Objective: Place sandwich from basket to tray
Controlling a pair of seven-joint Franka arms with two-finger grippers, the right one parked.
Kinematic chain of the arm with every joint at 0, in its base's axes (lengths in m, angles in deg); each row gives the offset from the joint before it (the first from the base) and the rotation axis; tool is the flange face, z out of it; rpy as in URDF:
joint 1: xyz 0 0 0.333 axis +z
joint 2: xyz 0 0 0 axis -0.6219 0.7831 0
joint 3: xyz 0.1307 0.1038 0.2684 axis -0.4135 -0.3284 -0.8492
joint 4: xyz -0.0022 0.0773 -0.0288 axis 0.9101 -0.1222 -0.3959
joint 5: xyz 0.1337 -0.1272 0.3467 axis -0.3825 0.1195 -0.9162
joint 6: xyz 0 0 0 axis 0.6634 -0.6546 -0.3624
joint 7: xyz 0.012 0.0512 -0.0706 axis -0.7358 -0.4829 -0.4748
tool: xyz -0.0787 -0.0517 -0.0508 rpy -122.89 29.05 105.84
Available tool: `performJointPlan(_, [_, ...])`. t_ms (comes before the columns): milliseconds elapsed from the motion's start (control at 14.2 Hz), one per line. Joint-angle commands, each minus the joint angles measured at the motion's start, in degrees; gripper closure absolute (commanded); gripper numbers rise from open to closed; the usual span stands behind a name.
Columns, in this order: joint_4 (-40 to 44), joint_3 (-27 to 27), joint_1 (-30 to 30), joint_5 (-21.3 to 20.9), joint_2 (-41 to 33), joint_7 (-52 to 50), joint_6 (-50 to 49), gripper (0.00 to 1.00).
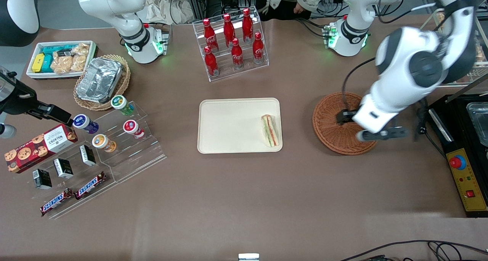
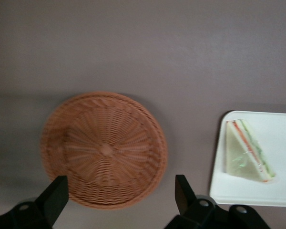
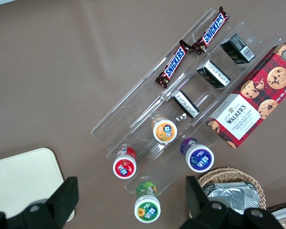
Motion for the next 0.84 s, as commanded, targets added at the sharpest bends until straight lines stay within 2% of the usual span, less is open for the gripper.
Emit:
performJointPlan(0, [-1.2,0.6,2.8,-0.5,-3.8,4.2,-2.7,0.01])
performJointPlan(211, [-1.1,0.4,2.9,-0.7,-5.0,5.2,-4.5,0.01])
performJointPlan(562, [0.0,-8.5,0.1,0.6,-9.3,16.3,-10.4,0.01])
performJointPlan(773, [1.9,-10.5,-0.5,0.0,-10.3,18.8,-12.9,0.01])
